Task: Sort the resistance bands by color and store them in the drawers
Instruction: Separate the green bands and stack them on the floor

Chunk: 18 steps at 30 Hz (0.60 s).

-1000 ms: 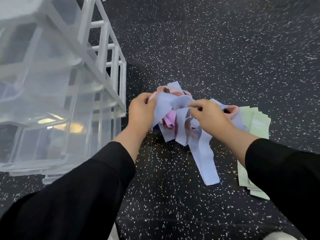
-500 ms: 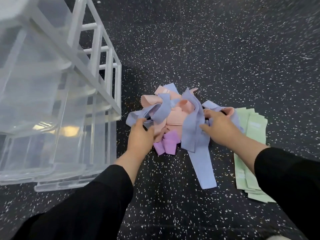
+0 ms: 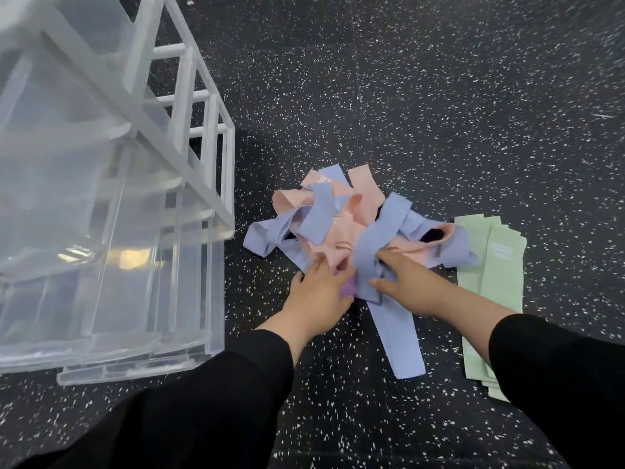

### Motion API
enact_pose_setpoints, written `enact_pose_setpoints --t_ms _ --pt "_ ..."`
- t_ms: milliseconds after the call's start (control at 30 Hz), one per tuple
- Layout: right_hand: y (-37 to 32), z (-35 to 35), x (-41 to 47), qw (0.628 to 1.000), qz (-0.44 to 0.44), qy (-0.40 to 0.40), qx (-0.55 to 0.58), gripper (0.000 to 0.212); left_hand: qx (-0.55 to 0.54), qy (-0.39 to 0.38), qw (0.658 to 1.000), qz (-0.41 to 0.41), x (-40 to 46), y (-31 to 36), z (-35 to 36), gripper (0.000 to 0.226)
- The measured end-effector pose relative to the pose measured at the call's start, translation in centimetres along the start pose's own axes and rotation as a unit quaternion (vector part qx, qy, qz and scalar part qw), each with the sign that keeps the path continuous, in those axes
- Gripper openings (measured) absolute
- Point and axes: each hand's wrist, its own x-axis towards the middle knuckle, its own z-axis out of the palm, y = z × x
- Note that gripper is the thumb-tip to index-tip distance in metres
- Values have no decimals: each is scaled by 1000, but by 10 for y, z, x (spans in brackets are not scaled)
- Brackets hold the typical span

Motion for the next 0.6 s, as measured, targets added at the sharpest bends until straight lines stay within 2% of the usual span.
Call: enact_pose_setpoints --t_ms 67,167,300,400,500,600 --pt "-5 3 1 1000 -7 1 6 20 18 13 1000 18 10 2 0 65" --pt "-8 4 -1 1000 -11 15 16 30 36 16 999 8 21 4 -1 70" --pt "-7 5 -4 999 -24 17 39 41 86 13 996 -4 28 1 -5 62" --pt "-9 8 -5 997 -40 33 59 40 57 30 998 -16 24 0 -8 66" --pt "-19 13 -4 995 -58 48 60 36 -87 70 993 -46 16 -5 -6 72" --pt "-32 15 -1 993 -73 63 72 22 -304 129 940 -89 4 -9 -13 75"
